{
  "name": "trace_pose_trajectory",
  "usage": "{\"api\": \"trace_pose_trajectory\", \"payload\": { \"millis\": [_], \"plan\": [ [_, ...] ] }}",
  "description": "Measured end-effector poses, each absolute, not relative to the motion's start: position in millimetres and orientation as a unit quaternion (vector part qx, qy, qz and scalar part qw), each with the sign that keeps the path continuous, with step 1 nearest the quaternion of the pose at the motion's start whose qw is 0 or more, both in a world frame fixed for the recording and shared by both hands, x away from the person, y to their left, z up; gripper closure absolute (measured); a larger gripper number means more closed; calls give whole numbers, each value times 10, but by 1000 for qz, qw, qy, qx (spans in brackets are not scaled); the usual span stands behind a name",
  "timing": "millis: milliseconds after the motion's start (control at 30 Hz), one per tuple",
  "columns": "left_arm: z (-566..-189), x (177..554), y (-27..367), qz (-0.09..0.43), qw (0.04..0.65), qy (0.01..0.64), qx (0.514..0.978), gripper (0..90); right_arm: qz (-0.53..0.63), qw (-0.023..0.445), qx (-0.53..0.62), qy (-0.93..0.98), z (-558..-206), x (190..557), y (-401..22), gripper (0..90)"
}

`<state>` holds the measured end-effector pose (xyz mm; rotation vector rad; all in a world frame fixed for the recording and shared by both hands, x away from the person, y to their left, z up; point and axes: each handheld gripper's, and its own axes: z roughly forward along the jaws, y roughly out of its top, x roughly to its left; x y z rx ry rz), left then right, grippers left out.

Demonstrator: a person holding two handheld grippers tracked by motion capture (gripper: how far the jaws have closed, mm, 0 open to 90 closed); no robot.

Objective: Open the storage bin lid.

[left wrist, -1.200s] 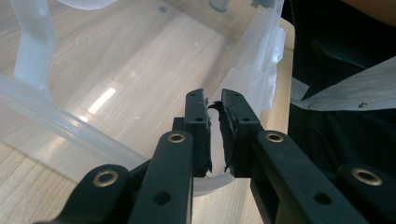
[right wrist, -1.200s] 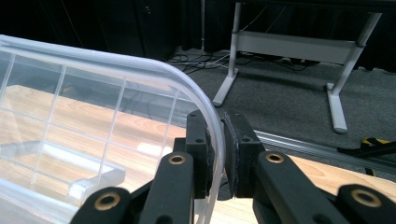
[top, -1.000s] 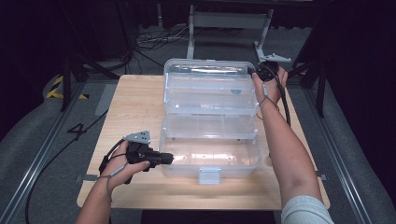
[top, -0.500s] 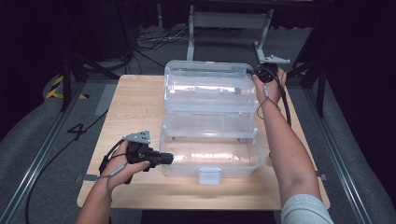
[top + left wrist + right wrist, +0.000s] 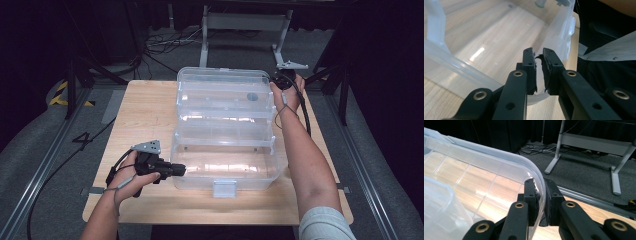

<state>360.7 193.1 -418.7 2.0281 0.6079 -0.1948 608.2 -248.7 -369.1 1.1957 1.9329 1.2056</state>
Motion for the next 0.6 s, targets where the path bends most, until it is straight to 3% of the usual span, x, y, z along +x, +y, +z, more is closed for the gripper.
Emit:
{"api": "trace_pose_trajectory", "payload": {
  "millis": [600],
  "plan": [
    [-4190,3600,1927,-79,488,249,833,807,458,265,446,722,-3829,6146,-2521,815]
  ]
}}
